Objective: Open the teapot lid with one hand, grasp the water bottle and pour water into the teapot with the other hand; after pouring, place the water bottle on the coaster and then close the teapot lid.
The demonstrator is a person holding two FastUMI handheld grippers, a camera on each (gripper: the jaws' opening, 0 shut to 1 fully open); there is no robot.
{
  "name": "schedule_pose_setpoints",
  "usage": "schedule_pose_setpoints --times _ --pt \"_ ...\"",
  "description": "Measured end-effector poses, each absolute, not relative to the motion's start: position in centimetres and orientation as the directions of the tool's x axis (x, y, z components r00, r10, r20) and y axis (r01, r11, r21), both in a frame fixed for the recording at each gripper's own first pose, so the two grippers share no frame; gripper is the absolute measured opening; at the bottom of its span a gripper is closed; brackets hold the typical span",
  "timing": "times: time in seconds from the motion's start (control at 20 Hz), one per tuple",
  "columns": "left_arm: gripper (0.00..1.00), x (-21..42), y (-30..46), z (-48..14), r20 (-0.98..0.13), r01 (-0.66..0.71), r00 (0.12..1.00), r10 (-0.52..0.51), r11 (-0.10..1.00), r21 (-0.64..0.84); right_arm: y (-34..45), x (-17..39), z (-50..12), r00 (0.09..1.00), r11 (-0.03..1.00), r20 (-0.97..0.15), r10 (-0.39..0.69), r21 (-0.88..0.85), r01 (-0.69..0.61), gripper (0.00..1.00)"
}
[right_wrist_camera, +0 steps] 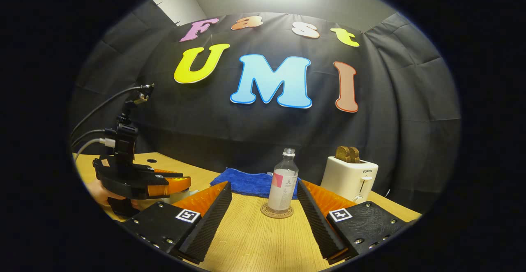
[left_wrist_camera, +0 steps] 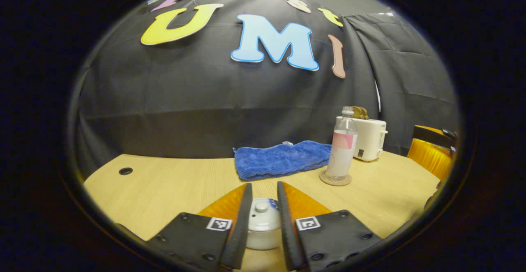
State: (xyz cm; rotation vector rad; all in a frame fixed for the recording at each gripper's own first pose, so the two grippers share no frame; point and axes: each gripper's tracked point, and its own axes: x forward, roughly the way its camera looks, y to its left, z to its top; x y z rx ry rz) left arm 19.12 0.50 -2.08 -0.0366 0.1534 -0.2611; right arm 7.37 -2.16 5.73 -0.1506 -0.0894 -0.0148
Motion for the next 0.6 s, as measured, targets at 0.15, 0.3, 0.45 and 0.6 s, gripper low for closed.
schedule_pose_setpoints --times 0.15,0.3,0.45,0.6 --pt "0.68 17.8 1.0 -1.5 -0.13 0.23 0.963 -0.237 0.971 -0.067 -1.2 7.6 4.7 0.997 0.985 0.071 -0.005 -0.171 0.017 0.98" --pt "0.77 16.1 1.7 -1.6 -0.112 0.2 0.972 -0.207 0.977 -0.072 0.0 7.6 3.8 0.998 0.982 0.059 0.011 -0.191 0.0 0.98" --pt "0.87 13.7 2.4 -1.5 -0.1 0.175 0.978 -0.181 0.982 -0.066 0.9 6.6 2.5 0.999 0.98 0.027 0.028 -0.198 -0.022 0.99" --pt "0.87 10.6 2.7 -1.0 -0.075 0.164 0.983 -0.168 0.985 -0.051 1.6 4.7 2.1 0.999 0.983 0.027 0.046 -0.182 -0.04 0.99"
